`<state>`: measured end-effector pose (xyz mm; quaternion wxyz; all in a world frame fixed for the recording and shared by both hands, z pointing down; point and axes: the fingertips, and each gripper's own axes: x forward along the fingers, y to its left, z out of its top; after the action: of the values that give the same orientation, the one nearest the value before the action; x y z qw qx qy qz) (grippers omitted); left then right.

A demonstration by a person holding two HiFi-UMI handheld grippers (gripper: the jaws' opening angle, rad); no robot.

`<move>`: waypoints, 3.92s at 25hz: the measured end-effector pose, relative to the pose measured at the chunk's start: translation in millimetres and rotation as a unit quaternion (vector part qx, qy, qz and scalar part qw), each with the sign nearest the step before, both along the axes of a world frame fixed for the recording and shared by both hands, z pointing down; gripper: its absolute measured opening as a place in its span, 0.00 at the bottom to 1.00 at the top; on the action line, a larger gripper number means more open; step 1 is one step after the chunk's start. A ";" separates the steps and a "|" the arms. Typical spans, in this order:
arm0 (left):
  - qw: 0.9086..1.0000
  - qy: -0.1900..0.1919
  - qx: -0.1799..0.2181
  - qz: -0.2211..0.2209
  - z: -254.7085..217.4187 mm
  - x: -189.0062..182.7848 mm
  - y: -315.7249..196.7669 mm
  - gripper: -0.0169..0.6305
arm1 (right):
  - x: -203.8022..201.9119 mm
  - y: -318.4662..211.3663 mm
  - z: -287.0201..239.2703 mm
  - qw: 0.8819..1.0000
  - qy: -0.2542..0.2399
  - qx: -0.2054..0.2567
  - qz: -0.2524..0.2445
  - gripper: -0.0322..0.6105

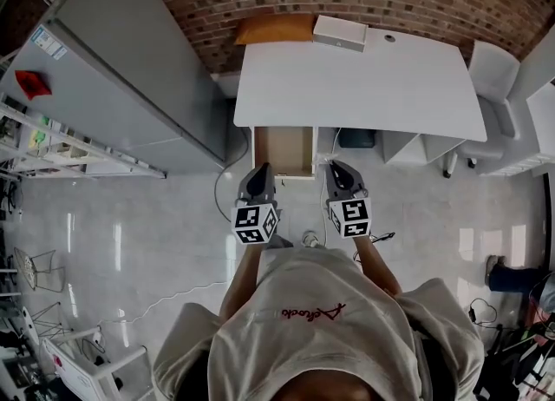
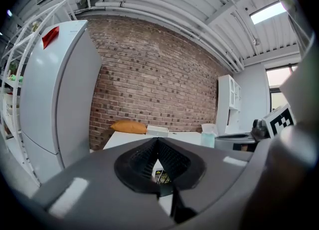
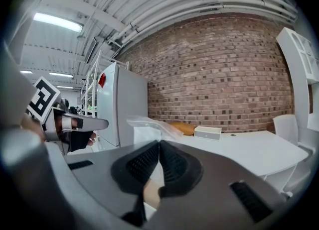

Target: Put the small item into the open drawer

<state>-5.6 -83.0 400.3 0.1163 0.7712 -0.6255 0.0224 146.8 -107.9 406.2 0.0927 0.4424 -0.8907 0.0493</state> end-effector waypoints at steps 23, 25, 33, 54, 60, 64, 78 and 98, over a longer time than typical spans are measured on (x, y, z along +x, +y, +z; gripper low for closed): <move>0.999 -0.022 -0.027 -0.028 23.3 -34.6 -11.8 0.04 | -16.5 -14.1 28.0 0.999 0.011 -0.037 -0.011 0.07; 0.999 -0.026 -0.025 -0.026 22.0 -42.5 -15.5 0.04 | -20.2 -17.6 25.5 0.999 0.007 -0.037 -0.003 0.07; 1.000 -0.018 -0.021 -0.001 25.0 -71.8 -47.7 0.04 | -40.6 -40.9 26.2 0.999 0.022 -0.035 0.027 0.07; 0.991 -0.004 -0.055 0.124 69.6 -171.7 -116.9 0.04 | -134.6 -85.2 46.4 0.986 0.048 -0.049 0.149 0.07; 0.986 -0.015 -0.075 0.147 84.4 -164.8 -105.6 0.04 | -124.9 -73.3 63.2 0.983 0.050 -0.069 0.162 0.07; 0.984 -0.018 -0.101 0.145 105.7 -165.4 -91.9 0.04 | -116.8 -64.0 82.4 0.981 0.053 -0.090 0.164 0.07; 0.984 -0.026 -0.151 0.093 168.2 -154.5 -63.7 0.04 | -96.2 -65.1 153.7 0.982 0.063 -0.143 0.106 0.07; 0.977 -0.002 -0.206 0.046 287.2 -132.2 -46.7 0.04 | -100.3 -29.0 286.1 0.970 0.077 -0.228 0.027 0.07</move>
<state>-137.8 -129.7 687.5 0.2699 0.7586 -0.5716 0.1579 46.6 -136.8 692.3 0.2580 0.4361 -0.8337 0.2195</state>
